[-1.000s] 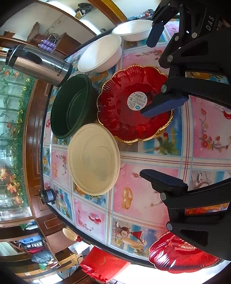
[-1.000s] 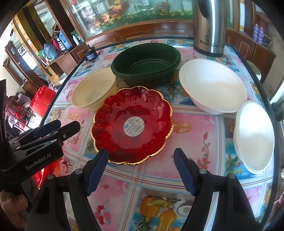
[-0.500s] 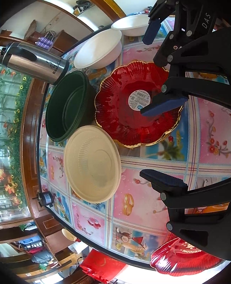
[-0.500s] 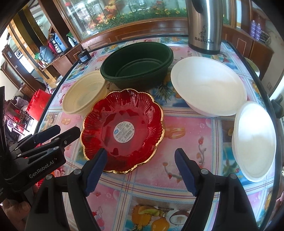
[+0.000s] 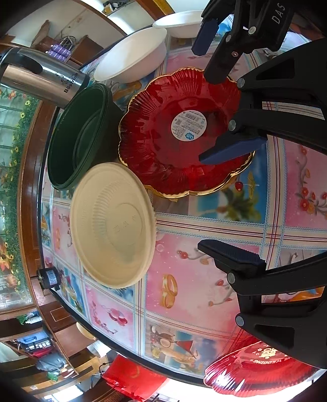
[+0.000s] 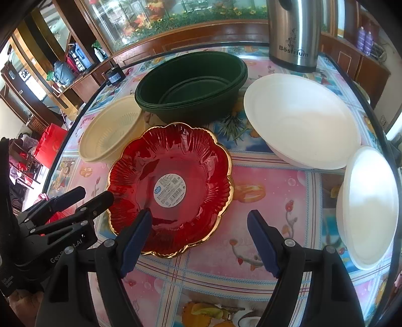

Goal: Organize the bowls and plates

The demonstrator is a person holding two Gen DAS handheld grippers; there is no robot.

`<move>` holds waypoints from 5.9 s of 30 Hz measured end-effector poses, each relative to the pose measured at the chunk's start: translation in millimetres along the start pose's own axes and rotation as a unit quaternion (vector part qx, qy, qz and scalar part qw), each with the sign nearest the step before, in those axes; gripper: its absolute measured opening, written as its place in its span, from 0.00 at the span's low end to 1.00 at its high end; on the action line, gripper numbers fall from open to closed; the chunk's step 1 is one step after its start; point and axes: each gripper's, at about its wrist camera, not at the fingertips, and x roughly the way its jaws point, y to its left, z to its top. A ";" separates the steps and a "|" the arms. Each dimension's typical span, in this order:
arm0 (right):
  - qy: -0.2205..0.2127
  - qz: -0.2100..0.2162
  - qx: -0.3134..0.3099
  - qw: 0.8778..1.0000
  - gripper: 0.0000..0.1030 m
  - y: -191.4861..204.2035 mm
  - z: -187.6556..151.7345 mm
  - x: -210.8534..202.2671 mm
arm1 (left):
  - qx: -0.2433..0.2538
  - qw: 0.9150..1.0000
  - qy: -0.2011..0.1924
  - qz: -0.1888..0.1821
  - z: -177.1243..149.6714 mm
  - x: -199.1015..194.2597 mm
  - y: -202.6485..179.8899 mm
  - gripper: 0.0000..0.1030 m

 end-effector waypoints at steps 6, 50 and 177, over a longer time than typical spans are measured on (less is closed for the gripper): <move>0.001 -0.002 -0.004 1.000 0.76 -0.5 2.0 2.3 | -0.007 1.000 0.004 -0.009 2.3 3.8 -1.2 0.61; 0.048 0.040 0.005 0.998 0.13 -26.4 25.6 39.6 | -0.022 0.999 0.039 -0.007 25.9 41.7 -11.9 0.32; -0.030 0.050 -0.124 0.991 0.73 168.3 -25.1 -33.7 | -0.059 0.996 -0.071 0.010 -21.4 -115.6 128.9 0.59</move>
